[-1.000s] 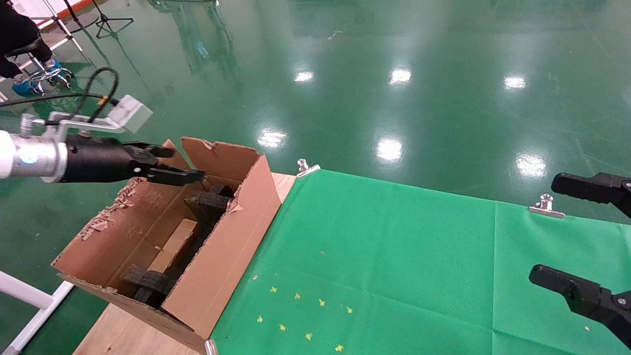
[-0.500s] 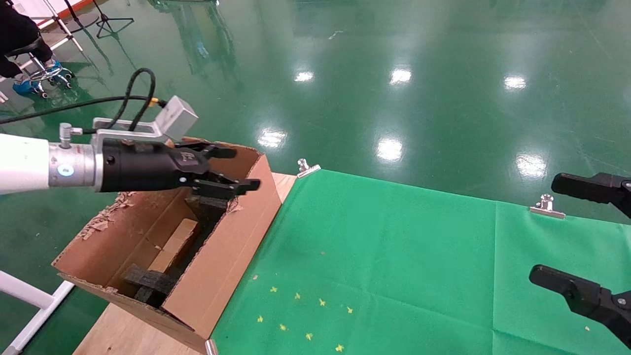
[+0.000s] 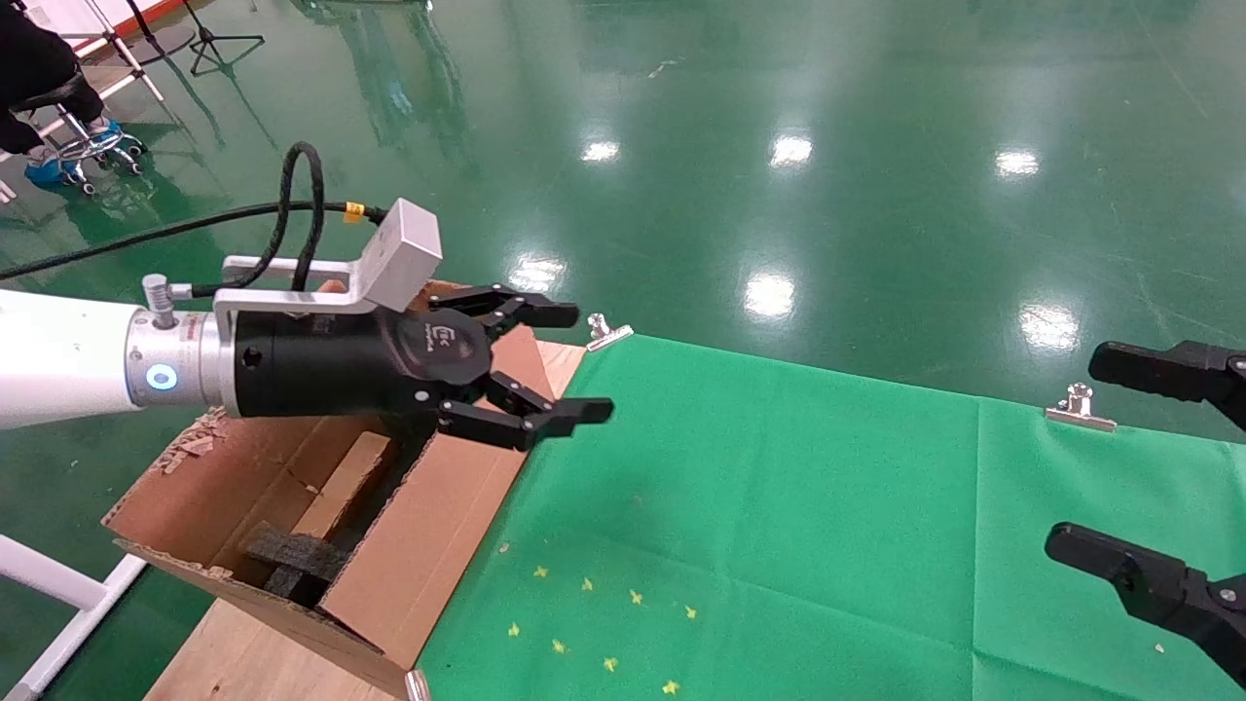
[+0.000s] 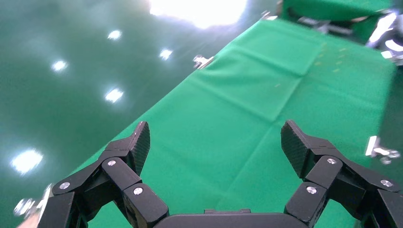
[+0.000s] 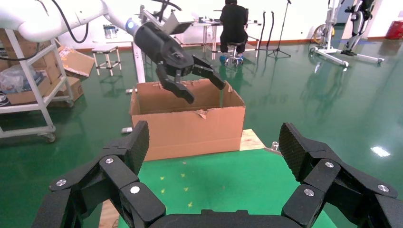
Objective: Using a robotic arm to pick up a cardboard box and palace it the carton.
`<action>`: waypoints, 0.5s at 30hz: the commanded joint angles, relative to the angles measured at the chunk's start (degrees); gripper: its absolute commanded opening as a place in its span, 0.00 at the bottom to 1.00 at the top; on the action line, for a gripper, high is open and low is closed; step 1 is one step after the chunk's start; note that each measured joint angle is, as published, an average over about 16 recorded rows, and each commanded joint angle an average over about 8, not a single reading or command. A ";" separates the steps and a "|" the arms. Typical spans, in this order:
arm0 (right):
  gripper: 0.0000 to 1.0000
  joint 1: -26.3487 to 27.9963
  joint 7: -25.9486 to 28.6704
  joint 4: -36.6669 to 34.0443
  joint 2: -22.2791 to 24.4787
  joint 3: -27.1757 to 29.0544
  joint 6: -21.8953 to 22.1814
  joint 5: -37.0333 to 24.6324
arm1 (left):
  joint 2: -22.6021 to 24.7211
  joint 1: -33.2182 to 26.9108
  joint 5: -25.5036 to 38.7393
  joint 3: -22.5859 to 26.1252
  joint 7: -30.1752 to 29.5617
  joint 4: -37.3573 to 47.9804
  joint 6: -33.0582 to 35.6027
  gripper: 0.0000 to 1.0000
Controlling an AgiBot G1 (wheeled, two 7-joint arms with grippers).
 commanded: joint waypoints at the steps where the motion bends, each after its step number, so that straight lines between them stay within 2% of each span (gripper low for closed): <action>1: 1.00 0.00 0.00 0.00 0.00 0.00 0.00 0.00 | 0.20 1.10 -1.83 -0.66 0.80 -1.26 0.52 1.00; 15: 1.00 0.00 0.00 0.00 0.00 0.00 0.00 0.00 | 1.61 8.98 -14.93 -5.38 6.56 -10.24 4.21 1.00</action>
